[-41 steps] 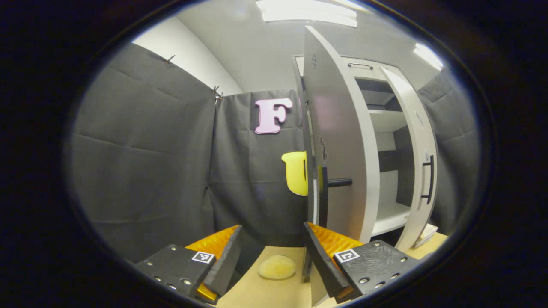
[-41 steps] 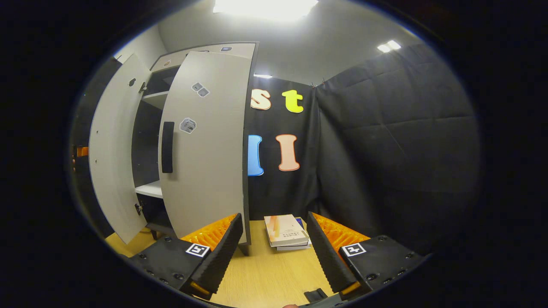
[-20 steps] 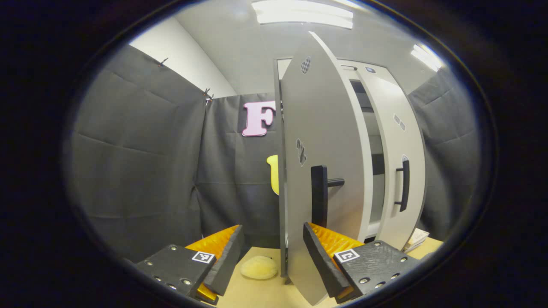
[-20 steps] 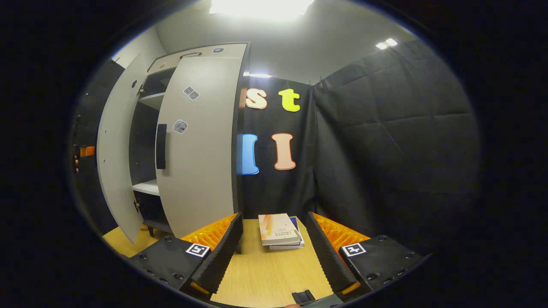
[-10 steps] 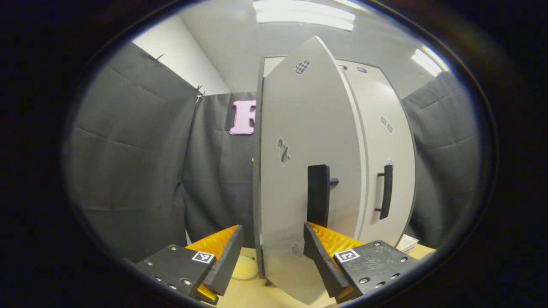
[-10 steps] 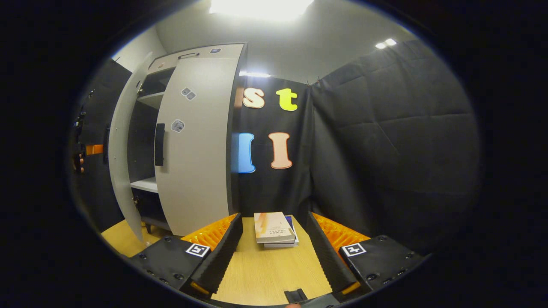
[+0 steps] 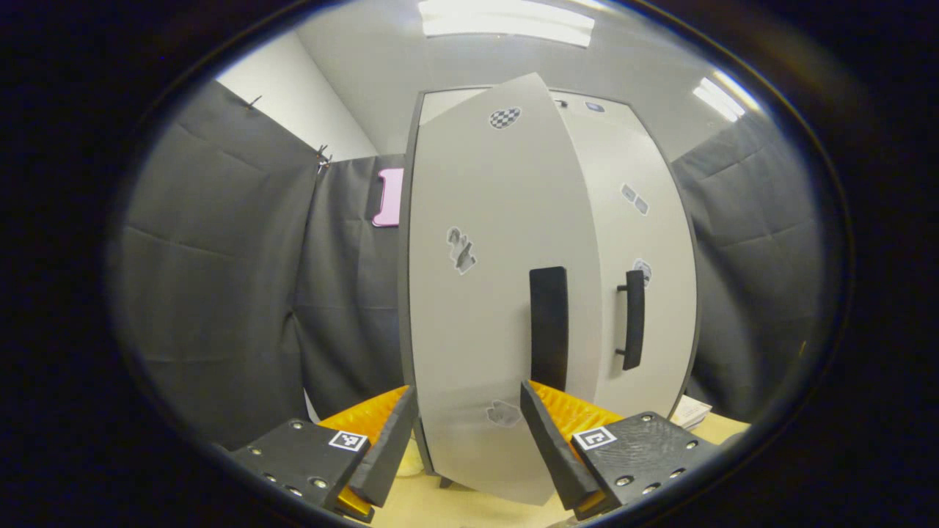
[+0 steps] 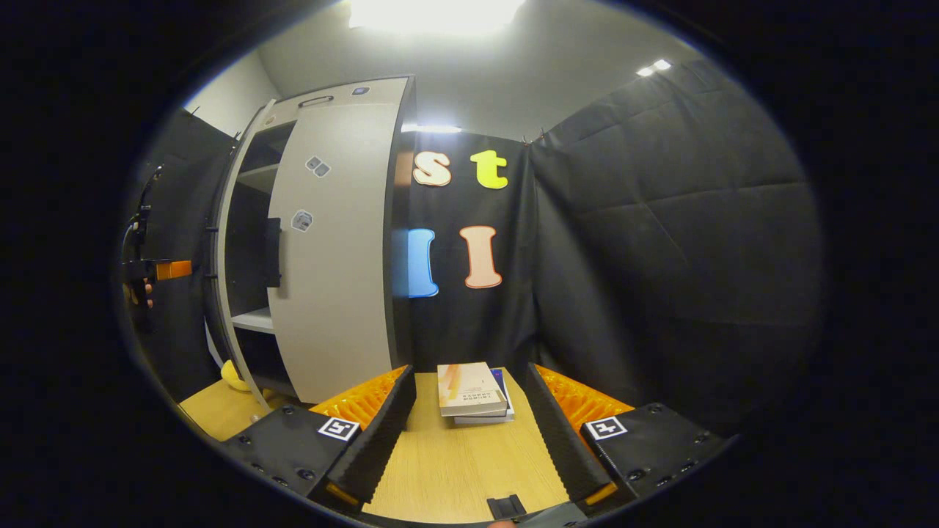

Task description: Grasp the bottle in the cabinet with the left hand and place it on the coaster, then close the right door with the right hand and the left door with the left hand.

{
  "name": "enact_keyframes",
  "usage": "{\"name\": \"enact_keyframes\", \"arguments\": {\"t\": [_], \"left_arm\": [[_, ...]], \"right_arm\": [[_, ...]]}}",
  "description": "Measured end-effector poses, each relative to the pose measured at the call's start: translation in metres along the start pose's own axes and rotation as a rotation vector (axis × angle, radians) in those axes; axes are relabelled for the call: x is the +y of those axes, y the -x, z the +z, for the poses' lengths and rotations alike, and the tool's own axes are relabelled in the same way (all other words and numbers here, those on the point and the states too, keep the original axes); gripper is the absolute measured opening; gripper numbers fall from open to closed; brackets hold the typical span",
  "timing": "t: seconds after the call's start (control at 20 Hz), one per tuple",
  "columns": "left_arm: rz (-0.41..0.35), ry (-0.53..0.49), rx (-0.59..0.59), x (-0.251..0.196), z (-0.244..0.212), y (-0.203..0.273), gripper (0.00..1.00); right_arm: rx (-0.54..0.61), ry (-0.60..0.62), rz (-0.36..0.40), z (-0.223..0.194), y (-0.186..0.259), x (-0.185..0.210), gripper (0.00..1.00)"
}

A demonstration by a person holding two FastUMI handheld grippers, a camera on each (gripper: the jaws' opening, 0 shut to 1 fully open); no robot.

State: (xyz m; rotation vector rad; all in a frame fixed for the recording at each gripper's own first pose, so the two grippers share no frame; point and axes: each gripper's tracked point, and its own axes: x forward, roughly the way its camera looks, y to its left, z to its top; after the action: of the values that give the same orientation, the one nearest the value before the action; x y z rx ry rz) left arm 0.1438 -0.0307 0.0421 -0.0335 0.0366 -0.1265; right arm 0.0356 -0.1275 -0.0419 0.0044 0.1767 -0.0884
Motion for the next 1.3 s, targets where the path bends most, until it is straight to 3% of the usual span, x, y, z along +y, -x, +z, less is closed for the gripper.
{"name": "enact_keyframes", "arguments": {"t": [0.5, 0.95, 1.3], "left_arm": [[0.059, -0.055, -0.023, 0.023, -0.001, 0.09, 0.87], [0.047, -0.075, -0.007, 0.061, -0.012, 0.154, 0.84], [0.049, -0.096, -0.026, 0.079, -0.014, 0.191, 0.86]], "right_arm": [[-0.077, -0.006, 0.192, 0.033, 0.0, 0.061, 0.96], [-0.127, 0.006, 0.189, 0.056, 0.056, 0.087, 0.96], [-0.127, 0.005, 0.183, 0.05, 0.086, 0.101, 0.96]]}}
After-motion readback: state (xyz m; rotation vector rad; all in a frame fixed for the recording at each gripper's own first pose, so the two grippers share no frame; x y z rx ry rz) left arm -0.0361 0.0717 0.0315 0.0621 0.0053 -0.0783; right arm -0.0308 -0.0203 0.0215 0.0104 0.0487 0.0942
